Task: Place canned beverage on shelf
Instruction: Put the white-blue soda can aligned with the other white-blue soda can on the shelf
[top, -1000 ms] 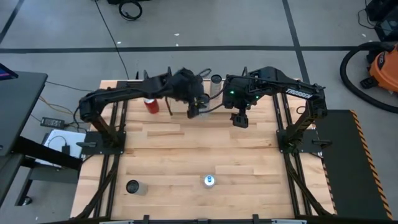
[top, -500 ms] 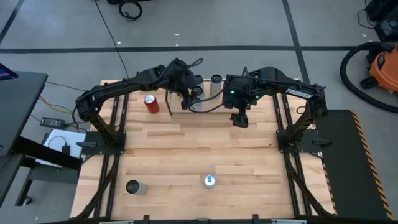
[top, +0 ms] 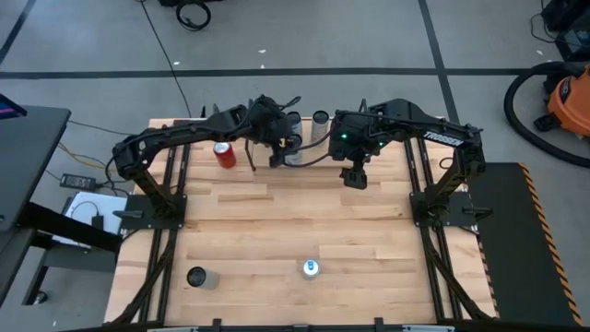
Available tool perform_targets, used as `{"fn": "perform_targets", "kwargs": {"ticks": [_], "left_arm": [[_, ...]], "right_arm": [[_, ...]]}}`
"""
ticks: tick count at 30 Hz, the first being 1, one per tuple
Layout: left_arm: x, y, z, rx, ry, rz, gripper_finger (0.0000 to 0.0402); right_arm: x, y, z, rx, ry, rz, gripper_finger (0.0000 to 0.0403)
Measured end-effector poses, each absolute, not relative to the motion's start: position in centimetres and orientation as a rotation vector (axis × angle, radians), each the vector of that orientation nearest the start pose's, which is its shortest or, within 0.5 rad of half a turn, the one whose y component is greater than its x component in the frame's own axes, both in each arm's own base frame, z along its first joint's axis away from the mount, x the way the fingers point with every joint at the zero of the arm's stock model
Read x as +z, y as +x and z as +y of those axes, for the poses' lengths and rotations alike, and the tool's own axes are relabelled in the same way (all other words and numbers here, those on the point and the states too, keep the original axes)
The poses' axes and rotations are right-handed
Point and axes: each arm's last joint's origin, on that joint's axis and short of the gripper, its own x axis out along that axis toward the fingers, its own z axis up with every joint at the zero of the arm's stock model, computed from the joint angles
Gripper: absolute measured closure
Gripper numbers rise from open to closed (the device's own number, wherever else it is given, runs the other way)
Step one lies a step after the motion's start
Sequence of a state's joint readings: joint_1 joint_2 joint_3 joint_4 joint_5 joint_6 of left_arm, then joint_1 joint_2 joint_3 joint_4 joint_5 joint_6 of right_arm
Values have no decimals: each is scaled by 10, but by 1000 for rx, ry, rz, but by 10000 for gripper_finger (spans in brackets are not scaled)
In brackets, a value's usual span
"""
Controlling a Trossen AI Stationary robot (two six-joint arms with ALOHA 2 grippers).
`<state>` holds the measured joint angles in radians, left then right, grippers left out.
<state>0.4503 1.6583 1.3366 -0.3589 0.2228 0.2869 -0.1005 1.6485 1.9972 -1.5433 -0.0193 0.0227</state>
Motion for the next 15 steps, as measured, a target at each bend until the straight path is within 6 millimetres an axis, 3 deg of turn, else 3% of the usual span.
{"fn": "perform_targets", "kwargs": {"ticks": [15], "left_arm": [[263,346,172,104,51,667,137]], "right_arm": [[417,284,-28,-85,92,1192,82]]}}
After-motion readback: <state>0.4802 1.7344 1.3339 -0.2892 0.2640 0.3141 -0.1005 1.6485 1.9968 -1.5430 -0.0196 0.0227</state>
